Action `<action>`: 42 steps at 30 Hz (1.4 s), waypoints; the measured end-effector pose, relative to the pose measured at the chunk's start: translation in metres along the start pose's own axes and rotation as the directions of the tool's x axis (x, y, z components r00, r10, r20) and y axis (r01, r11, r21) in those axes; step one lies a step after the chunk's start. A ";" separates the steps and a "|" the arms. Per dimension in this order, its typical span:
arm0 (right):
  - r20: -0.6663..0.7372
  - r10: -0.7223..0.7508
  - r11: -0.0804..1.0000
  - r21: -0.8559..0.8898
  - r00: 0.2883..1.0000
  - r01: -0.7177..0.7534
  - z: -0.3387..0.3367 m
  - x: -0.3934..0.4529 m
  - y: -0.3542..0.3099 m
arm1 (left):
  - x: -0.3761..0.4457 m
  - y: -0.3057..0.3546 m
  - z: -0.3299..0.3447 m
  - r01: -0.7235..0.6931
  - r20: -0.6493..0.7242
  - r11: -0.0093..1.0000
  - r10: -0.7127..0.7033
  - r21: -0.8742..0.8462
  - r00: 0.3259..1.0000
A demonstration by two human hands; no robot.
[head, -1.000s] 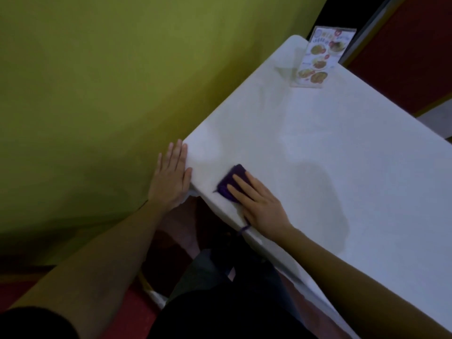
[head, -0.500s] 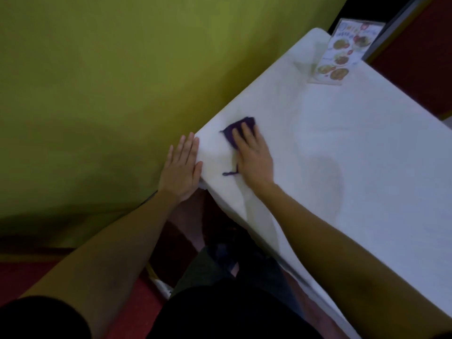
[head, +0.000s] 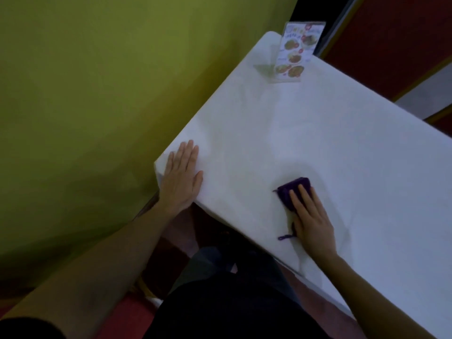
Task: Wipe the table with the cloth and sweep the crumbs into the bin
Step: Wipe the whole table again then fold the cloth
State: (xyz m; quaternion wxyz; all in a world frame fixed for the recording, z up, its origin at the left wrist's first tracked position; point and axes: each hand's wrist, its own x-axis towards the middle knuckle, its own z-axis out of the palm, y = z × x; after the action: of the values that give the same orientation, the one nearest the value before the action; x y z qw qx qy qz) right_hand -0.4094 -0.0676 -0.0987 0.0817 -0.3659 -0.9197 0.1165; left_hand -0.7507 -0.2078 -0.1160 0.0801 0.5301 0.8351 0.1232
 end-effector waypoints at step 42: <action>0.182 0.628 0.609 0.490 0.757 -0.623 -0.045 -0.025 -0.014 | 0.064 0.193 0.000 -0.125 0.256 0.701 0.413 -0.702 0.874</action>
State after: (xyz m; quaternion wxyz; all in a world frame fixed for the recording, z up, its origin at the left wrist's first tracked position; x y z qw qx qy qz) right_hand -0.3903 -0.0881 -0.0536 0.1360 -0.6271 -0.6655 0.3813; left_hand -0.6106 -0.0713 -0.0599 0.4113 0.5982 0.6120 0.3137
